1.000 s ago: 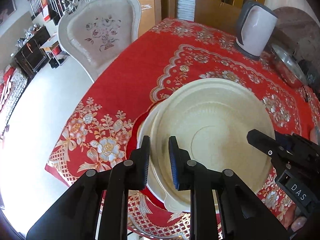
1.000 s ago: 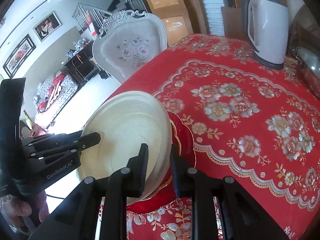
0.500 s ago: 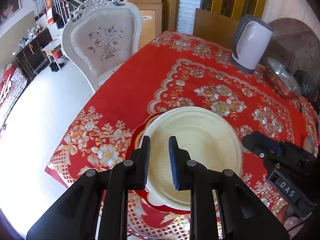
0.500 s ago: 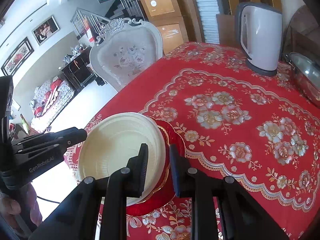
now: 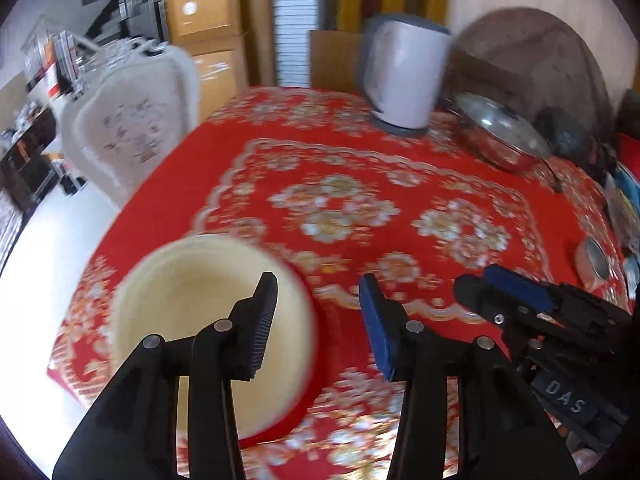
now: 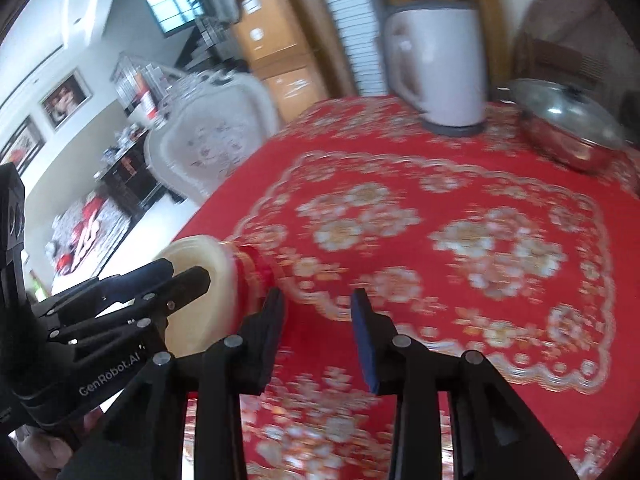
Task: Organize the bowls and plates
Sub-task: 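Move the right gripper toward the steel cup with a handle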
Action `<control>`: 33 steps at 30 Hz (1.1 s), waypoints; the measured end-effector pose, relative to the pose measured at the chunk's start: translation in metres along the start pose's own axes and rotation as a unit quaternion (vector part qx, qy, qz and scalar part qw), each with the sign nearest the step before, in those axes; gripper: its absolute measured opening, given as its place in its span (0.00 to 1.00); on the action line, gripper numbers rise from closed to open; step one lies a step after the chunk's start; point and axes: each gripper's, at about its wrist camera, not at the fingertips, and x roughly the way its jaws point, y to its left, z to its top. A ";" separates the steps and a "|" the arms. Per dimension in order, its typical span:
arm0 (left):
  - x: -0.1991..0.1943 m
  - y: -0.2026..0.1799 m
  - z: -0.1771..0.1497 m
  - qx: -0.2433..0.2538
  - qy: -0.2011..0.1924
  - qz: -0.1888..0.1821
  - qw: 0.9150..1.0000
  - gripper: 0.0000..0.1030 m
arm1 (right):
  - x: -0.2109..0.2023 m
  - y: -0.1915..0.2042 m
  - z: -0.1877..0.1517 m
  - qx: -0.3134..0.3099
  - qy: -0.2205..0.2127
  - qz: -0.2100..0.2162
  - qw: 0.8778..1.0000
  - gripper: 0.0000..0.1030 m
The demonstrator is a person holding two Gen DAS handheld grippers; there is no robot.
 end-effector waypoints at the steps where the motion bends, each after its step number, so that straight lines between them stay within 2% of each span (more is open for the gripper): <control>1: 0.004 -0.011 0.000 0.007 0.002 -0.007 1.000 0.41 | -0.006 -0.011 -0.002 0.008 -0.003 -0.005 1.000 0.33; 11: 0.032 -0.123 0.004 0.075 0.010 -0.073 0.994 0.41 | -0.058 -0.112 -0.023 0.085 -0.026 -0.069 0.994 0.34; 18: 0.046 -0.202 0.010 0.125 0.013 -0.111 0.986 0.41 | -0.101 -0.184 -0.041 0.147 -0.047 -0.115 0.981 0.34; 21: 0.049 -0.229 0.016 0.139 0.014 -0.129 0.982 0.41 | -0.120 -0.213 -0.049 0.172 -0.057 -0.140 0.974 0.34; 24: 0.055 -0.261 0.026 0.150 0.018 -0.153 0.977 0.41 | -0.144 -0.248 -0.059 0.207 -0.073 -0.169 0.961 0.35; 26: 0.059 -0.279 0.033 0.155 0.021 -0.169 0.973 0.41 | -0.156 -0.266 -0.064 0.228 -0.081 -0.183 0.953 0.39; 30: 0.068 -0.314 0.045 0.161 0.034 -0.192 0.967 0.41 | -0.171 -0.304 -0.074 0.263 -0.080 -0.213 0.938 0.41; 31: 0.072 -0.326 0.049 0.166 0.040 -0.201 0.965 0.43 | -0.174 -0.311 -0.075 0.268 -0.079 -0.220 0.935 0.41; 33: 0.079 -0.344 0.054 0.170 0.053 -0.220 0.959 0.54 | -0.179 -0.323 -0.077 0.277 -0.081 -0.231 0.929 0.41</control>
